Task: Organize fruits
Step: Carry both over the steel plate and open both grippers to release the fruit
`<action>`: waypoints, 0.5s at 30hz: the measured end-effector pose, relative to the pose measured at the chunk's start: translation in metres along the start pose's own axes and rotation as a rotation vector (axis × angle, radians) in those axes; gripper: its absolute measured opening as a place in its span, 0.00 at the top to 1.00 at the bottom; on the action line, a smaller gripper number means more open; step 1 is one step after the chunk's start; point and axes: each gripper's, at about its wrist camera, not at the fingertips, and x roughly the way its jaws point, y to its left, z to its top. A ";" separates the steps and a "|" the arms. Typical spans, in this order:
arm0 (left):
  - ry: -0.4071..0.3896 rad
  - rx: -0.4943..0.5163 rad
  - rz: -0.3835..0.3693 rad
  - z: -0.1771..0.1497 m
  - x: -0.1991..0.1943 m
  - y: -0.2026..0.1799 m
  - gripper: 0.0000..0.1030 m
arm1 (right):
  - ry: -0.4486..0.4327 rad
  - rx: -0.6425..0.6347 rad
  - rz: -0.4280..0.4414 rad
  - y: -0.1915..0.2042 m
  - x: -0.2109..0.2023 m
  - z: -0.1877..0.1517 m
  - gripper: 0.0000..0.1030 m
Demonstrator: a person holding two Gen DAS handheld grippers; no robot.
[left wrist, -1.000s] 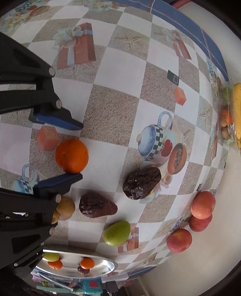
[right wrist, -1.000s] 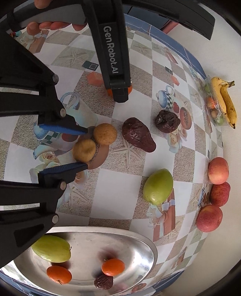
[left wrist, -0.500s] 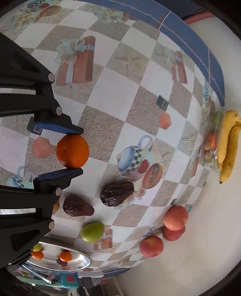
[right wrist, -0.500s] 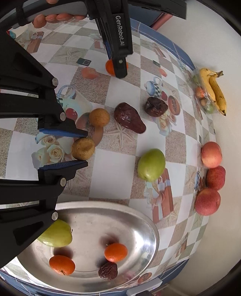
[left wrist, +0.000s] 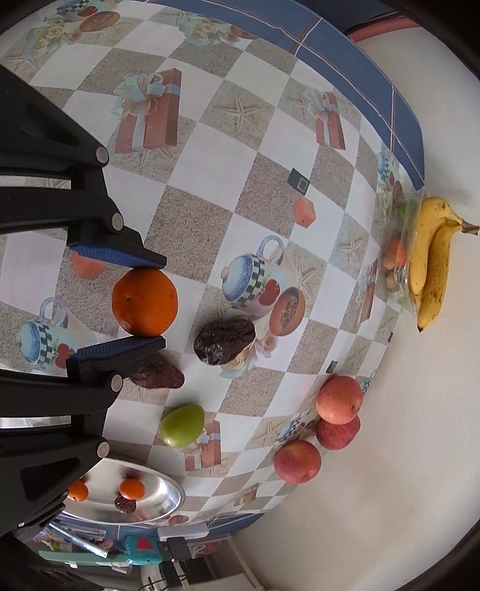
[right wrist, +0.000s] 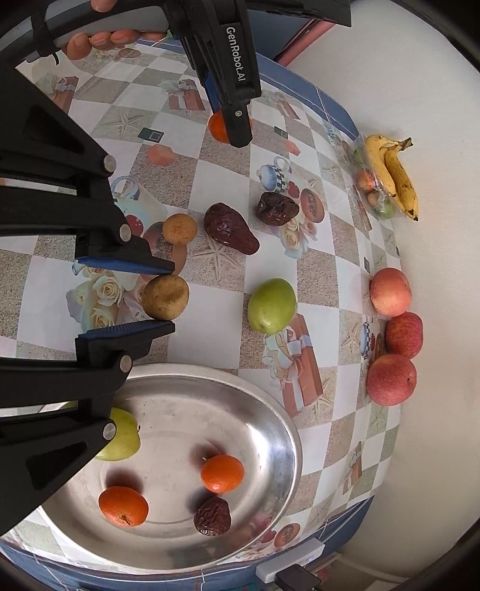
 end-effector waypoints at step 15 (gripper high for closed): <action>0.007 0.116 -0.024 -0.019 -0.003 -0.049 0.63 | -0.049 0.140 -0.016 -0.051 -0.020 -0.005 0.75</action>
